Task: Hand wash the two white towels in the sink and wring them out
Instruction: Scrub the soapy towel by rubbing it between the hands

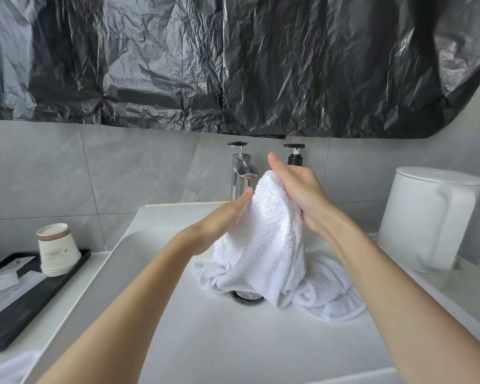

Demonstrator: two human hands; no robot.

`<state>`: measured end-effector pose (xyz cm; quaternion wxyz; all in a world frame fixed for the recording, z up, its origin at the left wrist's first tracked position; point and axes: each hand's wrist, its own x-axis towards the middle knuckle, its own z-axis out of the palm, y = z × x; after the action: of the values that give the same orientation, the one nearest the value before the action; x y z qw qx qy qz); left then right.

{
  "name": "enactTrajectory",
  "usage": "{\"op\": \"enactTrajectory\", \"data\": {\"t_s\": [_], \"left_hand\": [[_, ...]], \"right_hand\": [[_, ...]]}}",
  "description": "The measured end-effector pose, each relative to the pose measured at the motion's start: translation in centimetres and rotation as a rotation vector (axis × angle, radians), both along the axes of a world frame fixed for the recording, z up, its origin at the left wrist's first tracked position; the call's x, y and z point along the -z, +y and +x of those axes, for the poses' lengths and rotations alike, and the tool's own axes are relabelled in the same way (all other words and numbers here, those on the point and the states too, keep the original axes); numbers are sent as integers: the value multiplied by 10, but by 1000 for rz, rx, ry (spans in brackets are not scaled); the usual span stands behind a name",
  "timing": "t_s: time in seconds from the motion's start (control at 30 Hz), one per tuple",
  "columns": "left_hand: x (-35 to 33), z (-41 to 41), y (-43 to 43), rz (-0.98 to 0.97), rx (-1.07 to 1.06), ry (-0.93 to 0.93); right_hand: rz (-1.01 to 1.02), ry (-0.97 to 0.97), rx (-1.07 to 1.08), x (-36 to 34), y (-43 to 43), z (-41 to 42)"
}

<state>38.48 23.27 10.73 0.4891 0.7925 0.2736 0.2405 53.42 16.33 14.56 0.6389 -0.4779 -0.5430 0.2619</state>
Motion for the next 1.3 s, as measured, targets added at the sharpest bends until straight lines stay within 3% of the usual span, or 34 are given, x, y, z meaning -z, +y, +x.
{"op": "enactTrajectory", "data": {"t_s": [0.1,0.2,0.3,0.4,0.47,0.53,0.6,0.7,0.73,0.83,0.9,1.0,1.13,1.3], "left_hand": [[-6,-10,-2,-106,94,-80],[-16,-23,-5,-55,77,-144],[-29,-28,-14,34,-73,-289],[-41,-38,-14,77,-275,-541],[-45,-47,-6,127,-384,-655],[-44,-54,2,297,-482,-601],[-38,-57,11,486,-561,-501],[-28,-56,23,676,-664,-162],[-24,-54,23,684,-641,-61],[-20,-47,13,572,-360,-35],[-17,-42,9,569,-197,81],[-5,-31,11,674,-173,319],[9,-19,11,737,-242,237],[13,-24,20,477,-381,139]], "right_hand": [[22,8,16,-2,-1,9],[15,-77,59,3,0,20],[-127,-250,-36,9,1,25],[-401,-601,-123,15,0,25],[-482,-700,-160,20,3,26],[-456,-600,-133,22,8,29],[-313,-373,-66,18,10,33],[-123,-93,66,5,6,34],[-77,-39,99,3,5,34],[7,69,194,-1,4,34],[35,102,270,1,4,36],[32,109,381,4,7,41],[40,148,472,7,11,46],[-12,365,442,4,7,49]]}}
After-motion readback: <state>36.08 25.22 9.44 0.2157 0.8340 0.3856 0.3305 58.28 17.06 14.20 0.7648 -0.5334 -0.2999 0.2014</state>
